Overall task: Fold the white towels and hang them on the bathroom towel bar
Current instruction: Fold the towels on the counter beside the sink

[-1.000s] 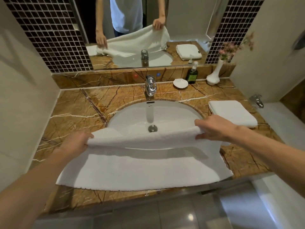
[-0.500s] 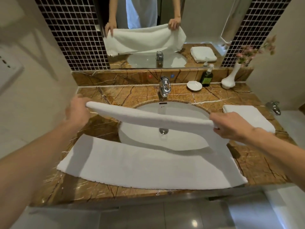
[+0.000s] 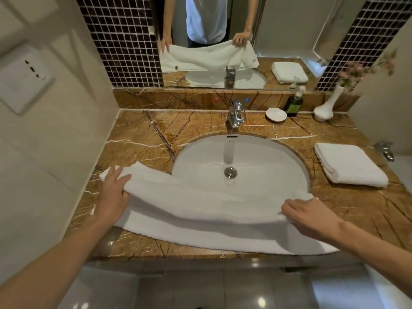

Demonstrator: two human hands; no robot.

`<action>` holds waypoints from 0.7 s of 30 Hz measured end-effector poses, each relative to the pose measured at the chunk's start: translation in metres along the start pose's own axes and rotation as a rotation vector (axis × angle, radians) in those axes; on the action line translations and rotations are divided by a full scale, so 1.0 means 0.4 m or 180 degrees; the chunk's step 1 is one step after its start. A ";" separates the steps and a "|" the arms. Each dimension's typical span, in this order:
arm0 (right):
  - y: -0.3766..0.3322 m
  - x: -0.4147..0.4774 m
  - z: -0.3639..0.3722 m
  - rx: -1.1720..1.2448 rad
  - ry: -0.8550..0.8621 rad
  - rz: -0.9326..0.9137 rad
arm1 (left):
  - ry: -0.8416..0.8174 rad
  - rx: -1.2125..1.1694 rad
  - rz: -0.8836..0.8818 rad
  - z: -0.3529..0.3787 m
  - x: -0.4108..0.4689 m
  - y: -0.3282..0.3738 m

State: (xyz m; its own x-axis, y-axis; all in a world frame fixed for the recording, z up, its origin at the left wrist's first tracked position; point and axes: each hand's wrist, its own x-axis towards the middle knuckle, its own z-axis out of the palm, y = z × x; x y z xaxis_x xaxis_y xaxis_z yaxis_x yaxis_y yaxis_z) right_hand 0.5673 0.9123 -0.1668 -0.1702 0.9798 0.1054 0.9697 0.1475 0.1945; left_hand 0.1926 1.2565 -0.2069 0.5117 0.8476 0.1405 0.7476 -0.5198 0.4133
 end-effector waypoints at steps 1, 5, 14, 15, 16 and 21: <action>-0.012 -0.009 0.010 0.0007 -0.0020 -0.0038 | -0.0051 0.0044 0.0008 0.008 -0.017 -0.011; -0.048 -0.034 0.037 0.0023 -0.0240 -0.0060 | -0.0304 0.0490 0.0115 0.043 -0.090 -0.049; -0.070 -0.048 0.066 -0.0021 -0.0621 0.0063 | -0.0658 0.1218 -0.0194 0.061 -0.126 -0.048; -0.072 -0.047 0.066 -0.0026 -0.0655 0.0086 | -0.0587 0.1196 -0.0261 0.056 -0.112 -0.031; -0.072 -0.046 0.066 -0.0025 -0.0715 0.0105 | -0.0550 0.1168 -0.0291 0.054 -0.098 -0.012; -0.075 -0.041 0.047 0.0123 -0.0685 0.0123 | -0.0848 0.1108 0.0099 0.101 -0.049 0.105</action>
State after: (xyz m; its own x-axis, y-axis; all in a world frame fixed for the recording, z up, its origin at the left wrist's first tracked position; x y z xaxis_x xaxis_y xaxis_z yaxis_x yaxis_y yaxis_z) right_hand 0.5444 0.8945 -0.1927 -0.0957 0.9905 -0.0992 0.9815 0.1105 0.1563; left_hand 0.2308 1.2137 -0.2285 0.5935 0.7976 -0.1077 0.8048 -0.5883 0.0785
